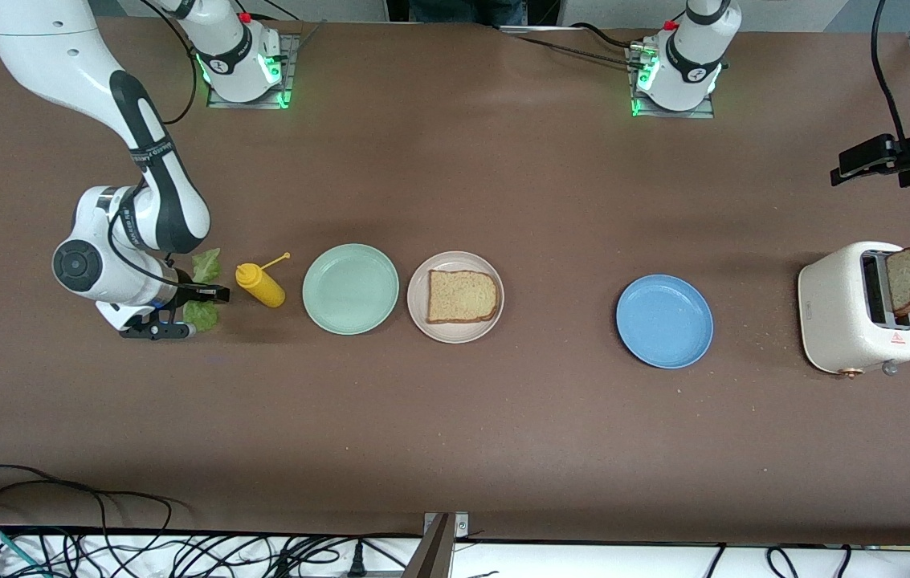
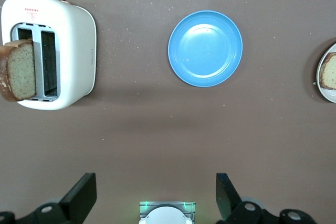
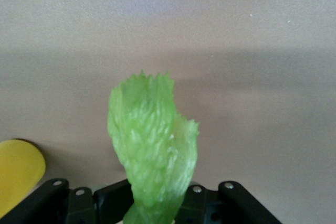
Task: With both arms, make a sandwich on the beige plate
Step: 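Lift the lettuce with the right gripper and carry it over the bread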
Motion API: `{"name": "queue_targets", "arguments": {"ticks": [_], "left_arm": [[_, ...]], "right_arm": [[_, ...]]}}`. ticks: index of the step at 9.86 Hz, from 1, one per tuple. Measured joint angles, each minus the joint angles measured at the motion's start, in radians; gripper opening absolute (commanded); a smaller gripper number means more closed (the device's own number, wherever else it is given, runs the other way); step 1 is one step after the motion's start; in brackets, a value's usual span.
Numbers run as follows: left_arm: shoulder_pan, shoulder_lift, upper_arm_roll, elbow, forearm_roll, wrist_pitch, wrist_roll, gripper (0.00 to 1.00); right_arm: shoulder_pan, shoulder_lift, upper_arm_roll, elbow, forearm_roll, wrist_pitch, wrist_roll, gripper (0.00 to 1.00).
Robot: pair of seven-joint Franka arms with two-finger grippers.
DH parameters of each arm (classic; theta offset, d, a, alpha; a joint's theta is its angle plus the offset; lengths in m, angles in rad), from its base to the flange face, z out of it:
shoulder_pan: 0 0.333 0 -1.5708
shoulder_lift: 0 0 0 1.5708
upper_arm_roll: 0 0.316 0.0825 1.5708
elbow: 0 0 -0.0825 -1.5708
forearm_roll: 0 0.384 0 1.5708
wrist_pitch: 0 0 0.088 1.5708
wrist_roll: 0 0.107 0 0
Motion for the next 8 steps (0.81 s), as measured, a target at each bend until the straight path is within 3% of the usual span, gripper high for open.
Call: {"name": "queue_targets", "arguments": {"ticks": [3,8], "left_arm": [[0.0,0.001,-0.001,0.0,0.0,-0.003,0.005,1.0],[0.0,0.004,-0.001,0.0,0.0,-0.003,0.006,1.0]], "right_arm": [[0.0,-0.001,0.0,0.127,0.0,-0.186,0.0,0.05],[0.028,-0.021,0.002,0.431,-0.001,-0.531,0.014,0.05]]}}
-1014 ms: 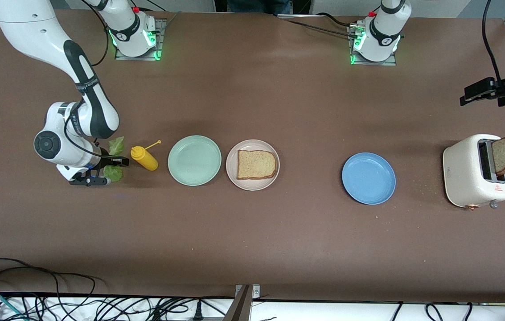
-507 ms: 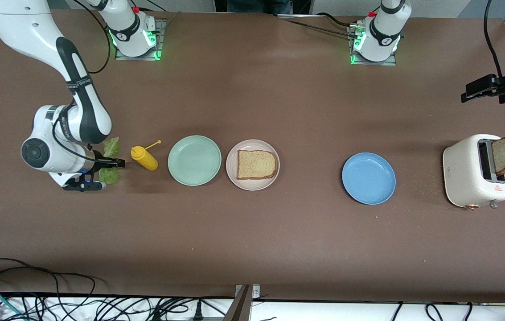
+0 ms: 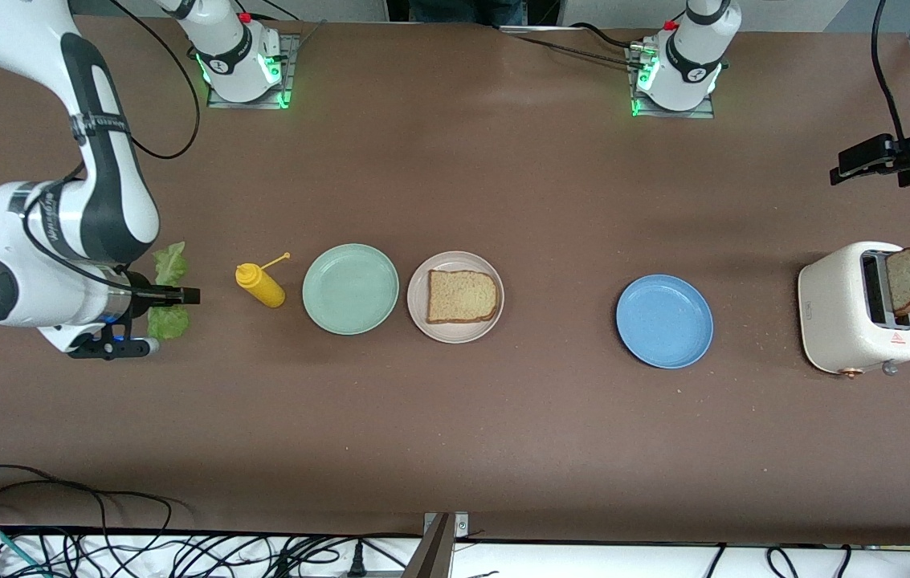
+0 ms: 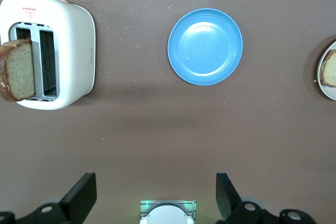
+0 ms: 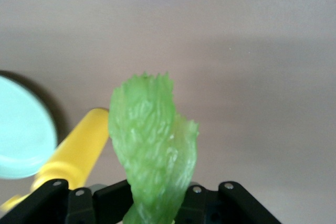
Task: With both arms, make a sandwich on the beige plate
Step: 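Lift the lettuce with the right gripper and carry it over the bread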
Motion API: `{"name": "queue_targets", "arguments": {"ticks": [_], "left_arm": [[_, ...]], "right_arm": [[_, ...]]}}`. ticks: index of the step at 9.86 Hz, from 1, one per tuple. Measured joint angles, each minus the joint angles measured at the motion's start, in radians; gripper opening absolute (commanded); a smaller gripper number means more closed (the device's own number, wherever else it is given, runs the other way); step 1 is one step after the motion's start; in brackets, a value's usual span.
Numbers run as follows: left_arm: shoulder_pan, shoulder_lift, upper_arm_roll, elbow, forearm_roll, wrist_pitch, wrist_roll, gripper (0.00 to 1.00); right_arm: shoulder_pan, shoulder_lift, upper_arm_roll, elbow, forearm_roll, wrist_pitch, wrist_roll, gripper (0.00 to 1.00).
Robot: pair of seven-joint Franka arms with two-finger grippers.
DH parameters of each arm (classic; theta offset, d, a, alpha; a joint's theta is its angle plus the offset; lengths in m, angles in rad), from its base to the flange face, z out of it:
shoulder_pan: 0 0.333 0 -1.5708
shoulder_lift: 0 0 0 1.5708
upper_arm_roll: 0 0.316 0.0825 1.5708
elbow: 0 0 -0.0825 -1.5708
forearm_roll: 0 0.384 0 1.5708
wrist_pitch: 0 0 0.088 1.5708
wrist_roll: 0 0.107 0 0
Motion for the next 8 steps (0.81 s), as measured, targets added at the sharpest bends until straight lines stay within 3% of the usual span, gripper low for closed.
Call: {"name": "queue_targets", "arguments": {"ticks": [2,5,8], "left_arm": [[0.0,0.002,0.0,0.0,0.0,0.0,0.0,1.0],[0.001,0.004,0.001,0.0,0.0,0.0,0.0,1.0],[0.0,0.021,-0.003,0.0,0.0,0.001,0.0,1.0]], "right_arm": [[0.073,-0.007,0.002,0.058,-0.001,-0.056,0.131,0.05],[0.232,0.022,0.008,0.059,-0.001,-0.04,0.426,0.05],[0.386,0.087,0.009,0.061,0.011,0.114,0.744,0.05]]}}
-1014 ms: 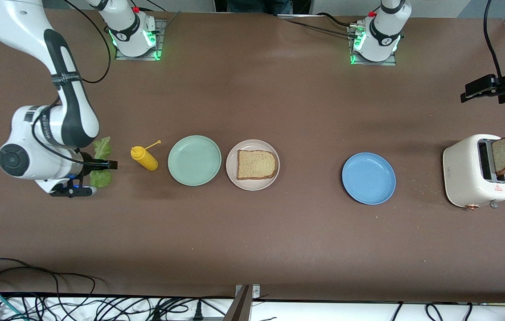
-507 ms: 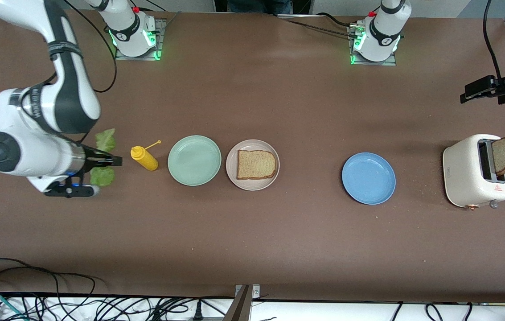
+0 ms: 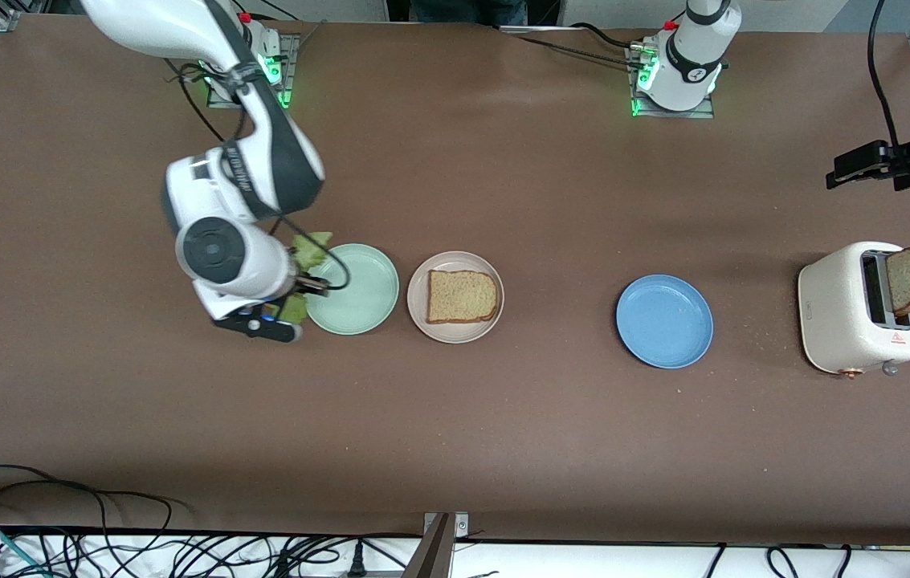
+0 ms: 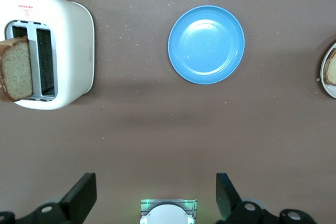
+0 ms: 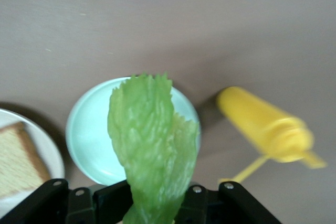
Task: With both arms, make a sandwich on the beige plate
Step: 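Lift the lettuce with the right gripper and carry it over the bread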
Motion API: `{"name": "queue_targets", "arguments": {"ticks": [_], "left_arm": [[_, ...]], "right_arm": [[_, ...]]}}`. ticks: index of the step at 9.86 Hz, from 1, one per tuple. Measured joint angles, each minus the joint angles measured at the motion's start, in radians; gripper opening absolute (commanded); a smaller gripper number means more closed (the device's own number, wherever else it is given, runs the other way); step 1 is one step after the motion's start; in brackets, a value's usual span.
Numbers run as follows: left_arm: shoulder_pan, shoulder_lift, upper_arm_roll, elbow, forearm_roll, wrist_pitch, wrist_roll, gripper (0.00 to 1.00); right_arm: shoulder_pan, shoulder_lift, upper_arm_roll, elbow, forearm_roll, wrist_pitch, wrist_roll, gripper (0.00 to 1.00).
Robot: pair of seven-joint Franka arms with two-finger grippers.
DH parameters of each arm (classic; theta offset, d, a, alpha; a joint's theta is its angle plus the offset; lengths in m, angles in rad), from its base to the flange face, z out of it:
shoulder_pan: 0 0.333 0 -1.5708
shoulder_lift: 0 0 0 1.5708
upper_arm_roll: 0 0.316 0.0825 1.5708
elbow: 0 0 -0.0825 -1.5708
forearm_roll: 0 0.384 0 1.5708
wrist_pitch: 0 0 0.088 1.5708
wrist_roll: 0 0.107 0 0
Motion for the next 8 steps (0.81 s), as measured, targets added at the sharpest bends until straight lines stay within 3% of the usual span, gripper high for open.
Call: {"name": "queue_targets", "arguments": {"ticks": [5,8], "left_arm": [[-0.001,0.005,-0.001,0.003,0.0,0.0,0.0,1.0],[-0.001,0.005,-0.001,0.003,0.0,0.0,0.0,1.0]], "right_arm": [[0.109,0.162,0.005,0.086,0.153,0.307,0.531,0.05],[0.147,0.22,0.012,0.096,0.197,0.389,0.752,0.06]]}}
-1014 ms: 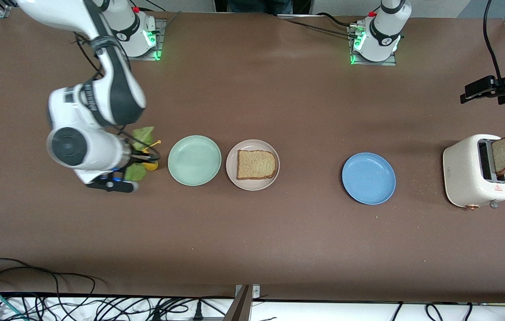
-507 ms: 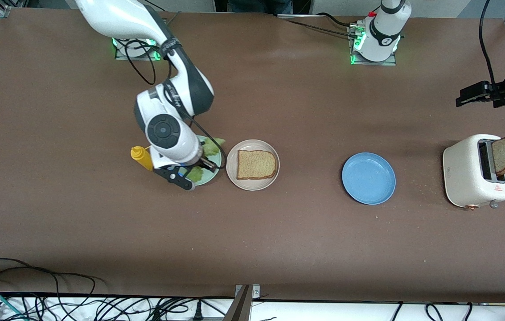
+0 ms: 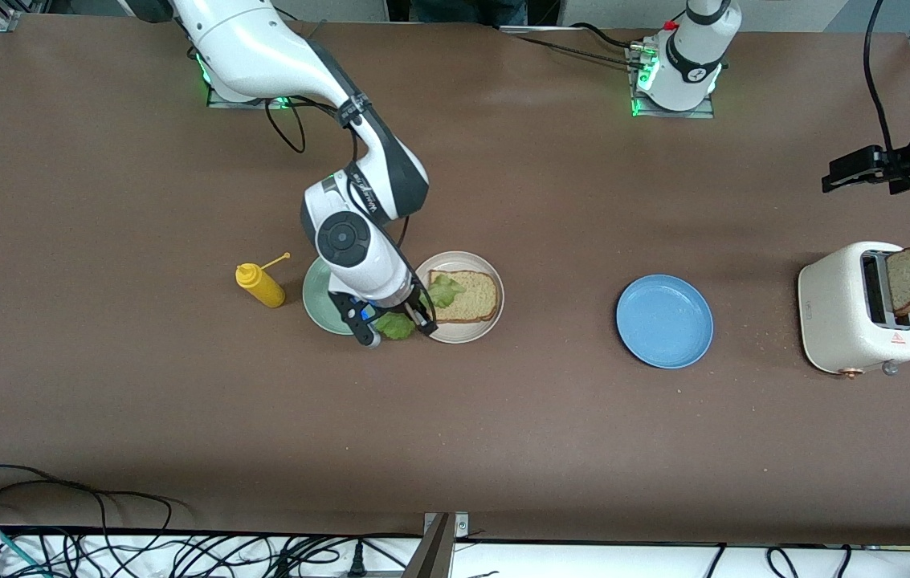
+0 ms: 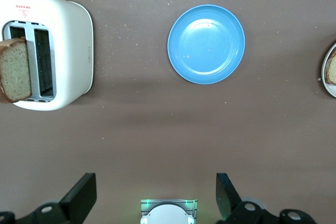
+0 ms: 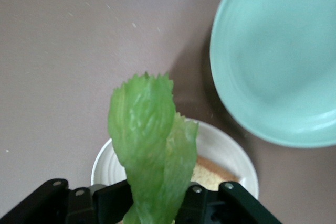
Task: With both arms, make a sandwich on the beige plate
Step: 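Lift the lettuce with the right gripper and carry it over the bread, then lower the lettuce onto the bread and open the right gripper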
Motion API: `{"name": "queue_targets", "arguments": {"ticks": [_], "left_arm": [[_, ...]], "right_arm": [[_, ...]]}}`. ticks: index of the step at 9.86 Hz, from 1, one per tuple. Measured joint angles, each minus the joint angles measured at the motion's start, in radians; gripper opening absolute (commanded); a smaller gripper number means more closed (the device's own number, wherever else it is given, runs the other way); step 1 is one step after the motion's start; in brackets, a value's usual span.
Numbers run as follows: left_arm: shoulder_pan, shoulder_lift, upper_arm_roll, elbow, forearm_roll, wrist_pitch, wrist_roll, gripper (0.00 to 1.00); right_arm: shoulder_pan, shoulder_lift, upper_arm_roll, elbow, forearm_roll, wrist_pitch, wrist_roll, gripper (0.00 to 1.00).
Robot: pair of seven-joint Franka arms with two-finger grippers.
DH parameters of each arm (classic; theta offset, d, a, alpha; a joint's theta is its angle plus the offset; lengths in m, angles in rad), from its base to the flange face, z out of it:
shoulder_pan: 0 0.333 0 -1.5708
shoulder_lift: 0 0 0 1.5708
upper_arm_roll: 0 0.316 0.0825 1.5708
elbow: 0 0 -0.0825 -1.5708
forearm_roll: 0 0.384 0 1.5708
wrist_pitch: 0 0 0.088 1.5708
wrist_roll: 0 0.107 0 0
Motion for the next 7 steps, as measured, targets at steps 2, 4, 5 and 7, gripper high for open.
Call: {"name": "queue_targets", "arguments": {"ticks": [2,4,5,7], "left_arm": [[0.0,0.0,0.0,0.004,0.0,0.001,0.0,1.0],[0.002,0.0,0.003,0.018,0.0,0.001,0.0,1.0],[0.002,0.0,0.004,0.02,0.0,0.001,0.0,1.0],[0.003,0.0,0.003,0.021,0.0,0.001,0.0,1.0]], "right_arm": [[0.027,0.035,0.002,0.001,0.028,0.046,0.086,0.09],[0.068,0.075,0.003,0.002,0.035,0.114,0.142,0.57],[0.083,0.089,0.003,0.002,0.035,0.135,0.156,1.0],[0.088,0.094,0.0,0.008,0.032,0.14,0.156,1.0]]}}
